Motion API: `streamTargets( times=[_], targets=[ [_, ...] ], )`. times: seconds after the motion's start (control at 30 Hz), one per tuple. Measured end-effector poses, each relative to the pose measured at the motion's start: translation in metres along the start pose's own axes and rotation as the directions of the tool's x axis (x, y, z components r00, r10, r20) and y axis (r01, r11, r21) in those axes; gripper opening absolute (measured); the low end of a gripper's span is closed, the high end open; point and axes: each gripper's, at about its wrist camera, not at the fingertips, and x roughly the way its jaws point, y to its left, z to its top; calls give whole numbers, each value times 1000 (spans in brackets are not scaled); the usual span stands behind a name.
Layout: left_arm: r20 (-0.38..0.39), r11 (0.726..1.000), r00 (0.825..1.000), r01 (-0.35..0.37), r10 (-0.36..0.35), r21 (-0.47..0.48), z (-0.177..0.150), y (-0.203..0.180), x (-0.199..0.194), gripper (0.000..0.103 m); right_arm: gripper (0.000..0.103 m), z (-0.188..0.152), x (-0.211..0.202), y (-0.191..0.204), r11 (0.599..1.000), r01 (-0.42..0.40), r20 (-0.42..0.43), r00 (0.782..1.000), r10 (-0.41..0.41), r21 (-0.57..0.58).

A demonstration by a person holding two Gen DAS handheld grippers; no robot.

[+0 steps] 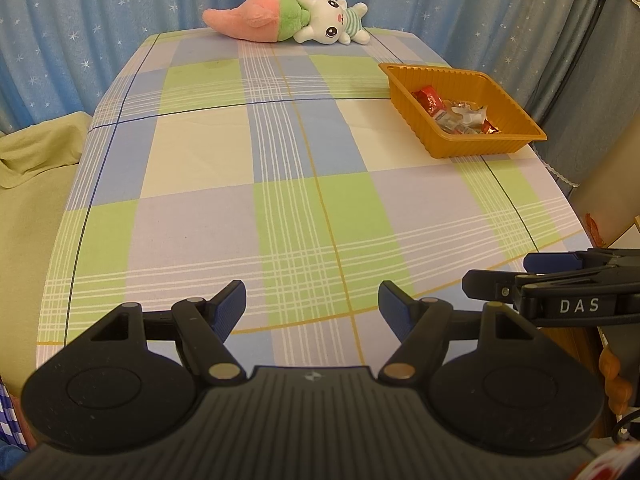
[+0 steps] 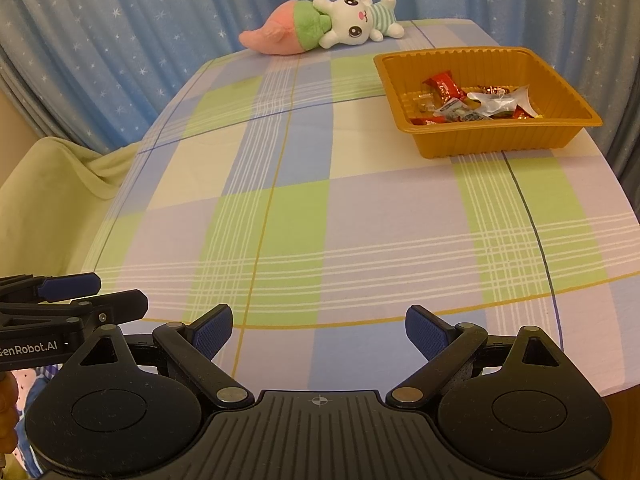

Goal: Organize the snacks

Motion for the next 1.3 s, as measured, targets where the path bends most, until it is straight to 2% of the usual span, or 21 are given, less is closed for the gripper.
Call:
streamTargets(
  times=[1.3],
  targets=[
    [16,1000,1000,8,-8,5,-1,9,-9,72,93,1,-1,6,1000,8,12,1000,-8,-2]
  ],
)
